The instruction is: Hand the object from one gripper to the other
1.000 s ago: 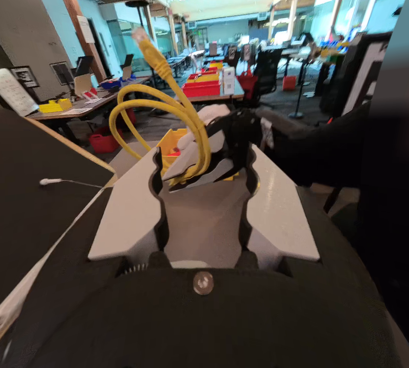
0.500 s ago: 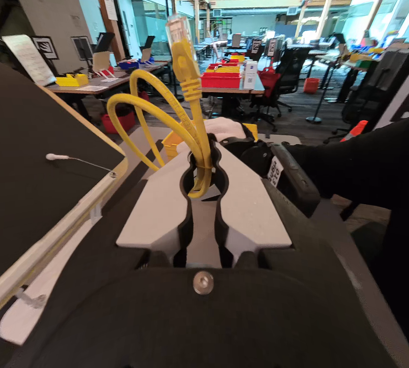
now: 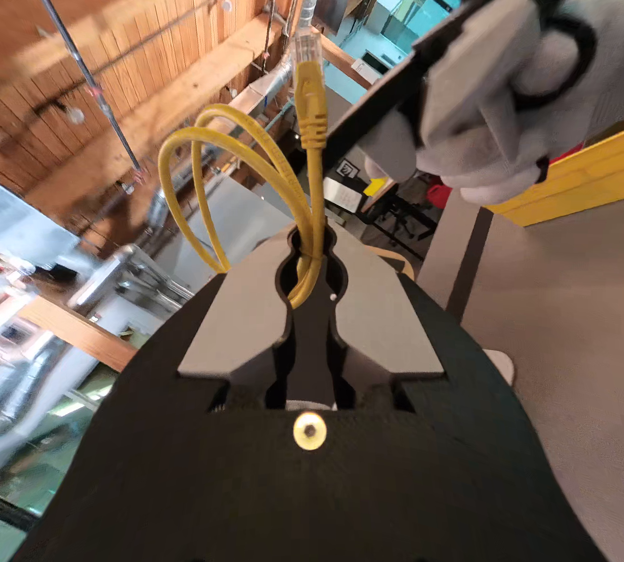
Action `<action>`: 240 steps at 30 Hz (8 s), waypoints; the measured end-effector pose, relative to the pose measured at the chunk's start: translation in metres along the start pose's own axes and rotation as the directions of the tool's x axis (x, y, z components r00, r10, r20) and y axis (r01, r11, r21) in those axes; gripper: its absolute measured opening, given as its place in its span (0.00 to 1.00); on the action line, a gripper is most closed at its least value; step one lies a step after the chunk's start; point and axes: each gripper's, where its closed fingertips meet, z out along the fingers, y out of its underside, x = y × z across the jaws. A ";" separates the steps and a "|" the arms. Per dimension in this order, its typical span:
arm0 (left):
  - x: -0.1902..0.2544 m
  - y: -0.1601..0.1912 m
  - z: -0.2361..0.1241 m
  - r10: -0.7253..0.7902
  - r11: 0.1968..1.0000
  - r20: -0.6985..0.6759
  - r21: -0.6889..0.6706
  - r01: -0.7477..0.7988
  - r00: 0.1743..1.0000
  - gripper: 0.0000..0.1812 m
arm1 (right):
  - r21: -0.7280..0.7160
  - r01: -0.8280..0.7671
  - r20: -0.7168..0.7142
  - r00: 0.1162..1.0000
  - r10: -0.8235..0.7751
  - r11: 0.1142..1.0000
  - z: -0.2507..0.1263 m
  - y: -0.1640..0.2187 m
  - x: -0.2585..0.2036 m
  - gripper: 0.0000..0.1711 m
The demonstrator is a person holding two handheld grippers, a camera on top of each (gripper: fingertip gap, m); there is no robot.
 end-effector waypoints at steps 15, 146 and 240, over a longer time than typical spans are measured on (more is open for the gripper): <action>0.050 -0.003 0.009 0.150 0.988 -0.130 0.051 -0.144 0.980 0.05 | 0.027 0.053 0.087 0.995 -0.056 0.998 -0.003 -0.006 -0.018 0.06; 0.020 0.012 0.017 0.402 0.864 -0.001 -0.330 -0.380 0.916 0.17 | -0.761 -0.649 -0.619 0.711 -0.333 0.030 -0.428 0.166 0.120 0.14; 0.103 0.207 -0.479 -0.555 -0.384 0.569 -0.822 0.420 0.607 0.27 | -0.743 0.115 -0.232 0.880 -0.414 0.660 -0.003 0.287 0.054 0.23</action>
